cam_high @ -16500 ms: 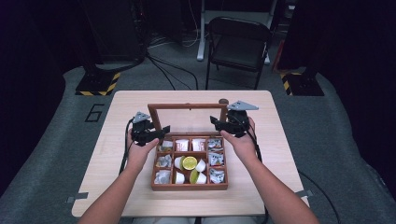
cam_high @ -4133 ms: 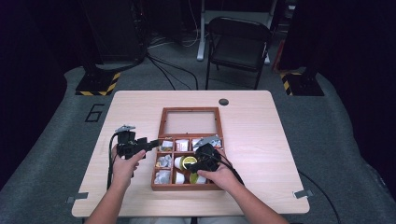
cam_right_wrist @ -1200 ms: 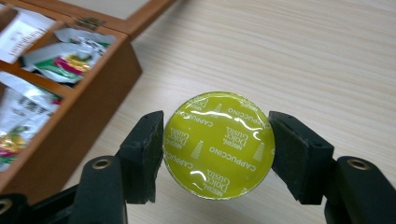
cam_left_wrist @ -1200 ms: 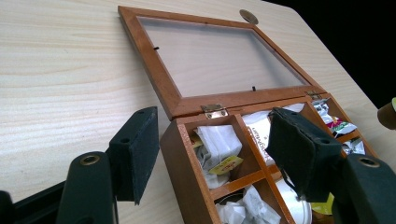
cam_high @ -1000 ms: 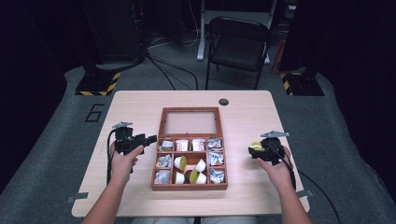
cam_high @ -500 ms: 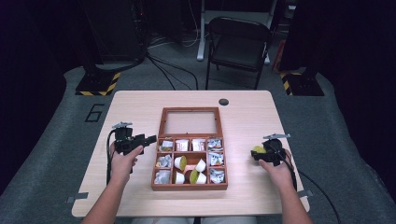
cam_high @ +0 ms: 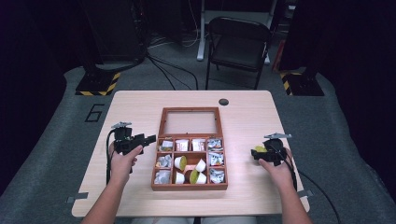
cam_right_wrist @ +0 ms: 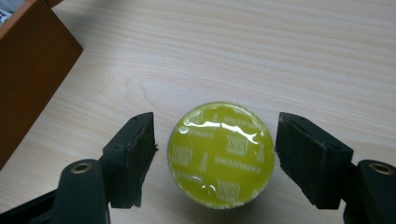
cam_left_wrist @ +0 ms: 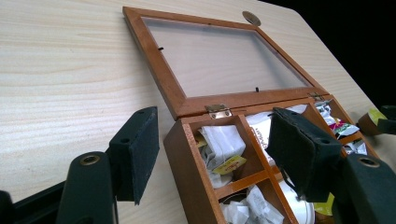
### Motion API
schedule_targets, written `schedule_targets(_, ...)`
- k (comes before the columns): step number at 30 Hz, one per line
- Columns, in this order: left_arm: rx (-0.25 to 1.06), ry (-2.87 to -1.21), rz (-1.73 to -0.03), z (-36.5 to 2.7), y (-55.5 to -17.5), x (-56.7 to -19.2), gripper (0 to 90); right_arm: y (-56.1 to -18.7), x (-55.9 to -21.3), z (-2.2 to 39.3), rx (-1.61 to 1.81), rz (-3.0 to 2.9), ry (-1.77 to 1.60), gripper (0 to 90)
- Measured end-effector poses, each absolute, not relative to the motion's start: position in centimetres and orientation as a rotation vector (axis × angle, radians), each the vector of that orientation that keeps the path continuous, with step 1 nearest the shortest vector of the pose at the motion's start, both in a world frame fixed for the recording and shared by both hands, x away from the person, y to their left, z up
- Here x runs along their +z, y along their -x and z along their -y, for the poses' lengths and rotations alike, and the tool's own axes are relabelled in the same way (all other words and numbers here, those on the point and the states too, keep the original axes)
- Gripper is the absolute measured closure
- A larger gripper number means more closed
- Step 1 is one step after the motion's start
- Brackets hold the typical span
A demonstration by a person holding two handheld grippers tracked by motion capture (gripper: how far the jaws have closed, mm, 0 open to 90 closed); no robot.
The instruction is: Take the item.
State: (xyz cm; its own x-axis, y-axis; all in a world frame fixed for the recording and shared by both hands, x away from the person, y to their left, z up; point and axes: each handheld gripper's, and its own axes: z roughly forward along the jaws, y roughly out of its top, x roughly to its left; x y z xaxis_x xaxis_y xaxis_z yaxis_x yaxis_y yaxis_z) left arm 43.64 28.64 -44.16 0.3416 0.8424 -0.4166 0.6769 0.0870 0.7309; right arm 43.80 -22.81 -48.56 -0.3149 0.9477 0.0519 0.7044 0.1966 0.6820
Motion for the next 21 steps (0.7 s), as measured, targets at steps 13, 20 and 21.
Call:
schedule_targets(13, 0.223, -1.662, -1.387, -28.7, -43.7, -44.0, 33.3, -43.6, -48.1, 22.6, 0.877, -2.094, -1.558, 28.6)
schedule_targets(20, 0.228, -1.664, -1.383, -28.4, -43.9, -43.7, 32.8, -43.5, -46.2, 21.1, 0.913, -2.131, -1.439, 28.9)
schedule_targets(21, 0.234, -1.671, -1.383, -28.4, -44.0, -43.6, 32.9, -43.4, -45.8, 20.8, 0.931, -2.141, -1.42, 28.9)
